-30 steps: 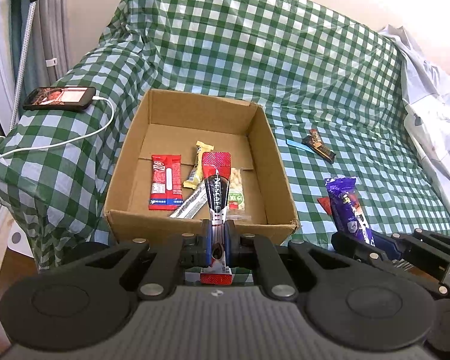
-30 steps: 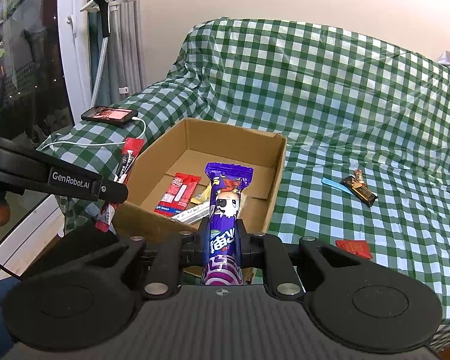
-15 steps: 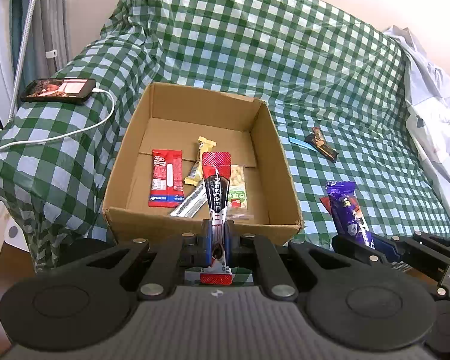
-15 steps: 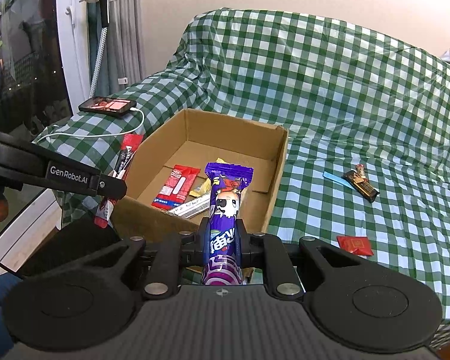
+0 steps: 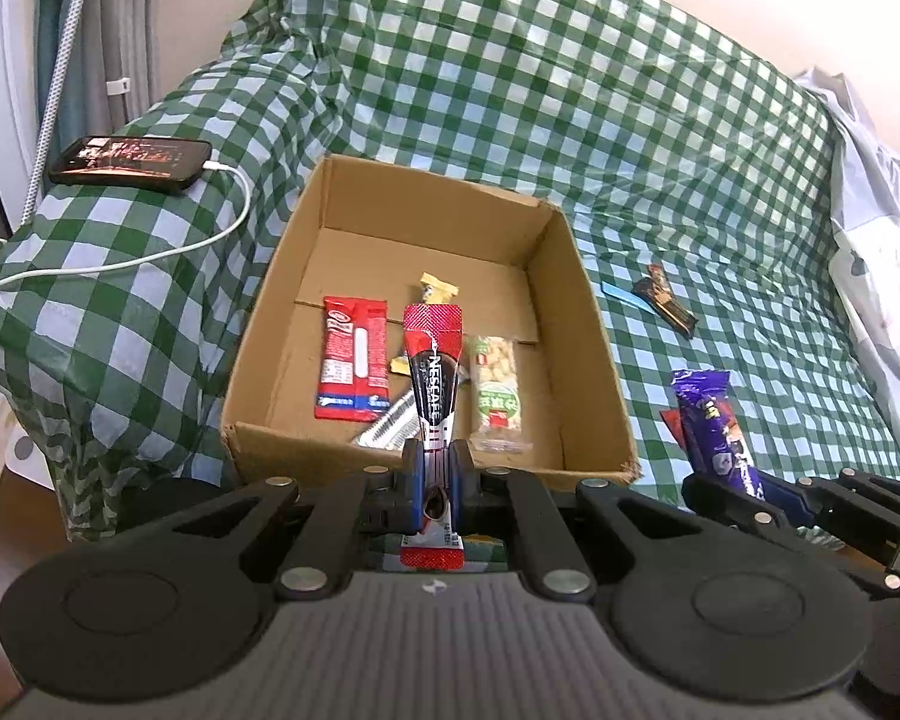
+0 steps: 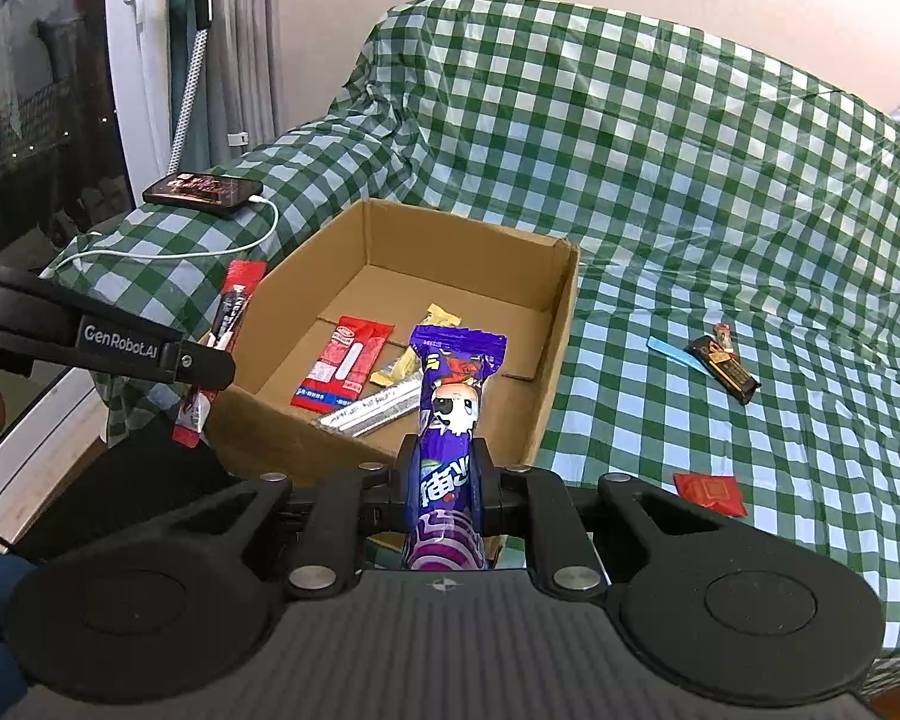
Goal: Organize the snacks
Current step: 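Carry the Nescafe stick and purple candy bar over the box with both tools, then open both tools to drop the Nescafe stick and purple bar into the box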
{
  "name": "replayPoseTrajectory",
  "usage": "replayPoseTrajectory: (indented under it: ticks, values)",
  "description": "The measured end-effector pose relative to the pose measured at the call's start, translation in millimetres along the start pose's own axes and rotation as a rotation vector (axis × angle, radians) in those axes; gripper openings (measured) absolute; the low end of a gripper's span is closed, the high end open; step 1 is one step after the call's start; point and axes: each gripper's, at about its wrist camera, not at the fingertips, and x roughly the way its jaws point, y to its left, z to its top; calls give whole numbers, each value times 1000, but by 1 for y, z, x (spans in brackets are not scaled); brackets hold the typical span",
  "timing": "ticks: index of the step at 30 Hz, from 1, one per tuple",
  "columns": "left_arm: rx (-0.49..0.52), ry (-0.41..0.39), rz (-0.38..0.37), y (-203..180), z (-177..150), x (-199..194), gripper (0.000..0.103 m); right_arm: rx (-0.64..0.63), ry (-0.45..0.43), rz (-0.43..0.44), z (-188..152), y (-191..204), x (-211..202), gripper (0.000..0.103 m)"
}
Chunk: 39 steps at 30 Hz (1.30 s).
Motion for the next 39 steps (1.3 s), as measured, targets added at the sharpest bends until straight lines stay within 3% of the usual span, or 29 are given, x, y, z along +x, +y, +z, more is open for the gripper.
replayPoseTrajectory:
  ticks: [21,39]
  values:
    - [-69,-7,43,32,58,46,9,-16,-8,29,59,7,63,16]
    - [-46,116,91,33,89,143,9,32,103,45,71,-19,160,16]
